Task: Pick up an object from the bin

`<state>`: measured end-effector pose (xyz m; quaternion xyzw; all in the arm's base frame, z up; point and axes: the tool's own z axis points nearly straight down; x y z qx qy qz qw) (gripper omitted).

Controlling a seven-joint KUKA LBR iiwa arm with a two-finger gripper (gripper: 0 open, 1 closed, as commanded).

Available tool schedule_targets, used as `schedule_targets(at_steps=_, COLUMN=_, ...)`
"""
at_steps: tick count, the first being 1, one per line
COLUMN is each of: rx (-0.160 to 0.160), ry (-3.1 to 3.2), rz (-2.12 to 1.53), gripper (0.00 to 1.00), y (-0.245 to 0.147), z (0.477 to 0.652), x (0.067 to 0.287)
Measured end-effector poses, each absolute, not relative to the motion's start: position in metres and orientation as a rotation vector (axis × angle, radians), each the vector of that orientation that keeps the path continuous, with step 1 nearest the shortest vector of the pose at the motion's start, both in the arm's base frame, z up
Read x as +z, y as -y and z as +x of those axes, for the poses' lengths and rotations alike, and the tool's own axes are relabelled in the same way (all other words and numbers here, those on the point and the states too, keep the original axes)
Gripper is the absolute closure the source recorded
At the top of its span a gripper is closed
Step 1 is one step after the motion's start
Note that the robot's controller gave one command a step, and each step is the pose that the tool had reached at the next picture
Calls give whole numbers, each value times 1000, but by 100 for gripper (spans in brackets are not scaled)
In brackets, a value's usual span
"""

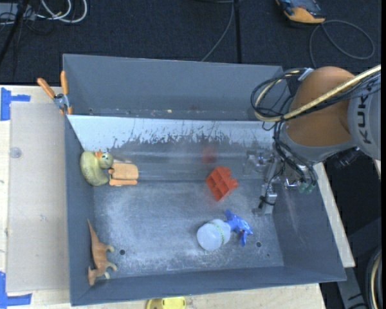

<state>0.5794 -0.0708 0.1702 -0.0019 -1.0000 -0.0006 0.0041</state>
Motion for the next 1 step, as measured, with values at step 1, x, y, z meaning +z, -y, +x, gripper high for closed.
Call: schedule_targets(at_steps=1, rx=-1, ry=3140, rz=-4, gripper=0, y=70, z=581, x=175)
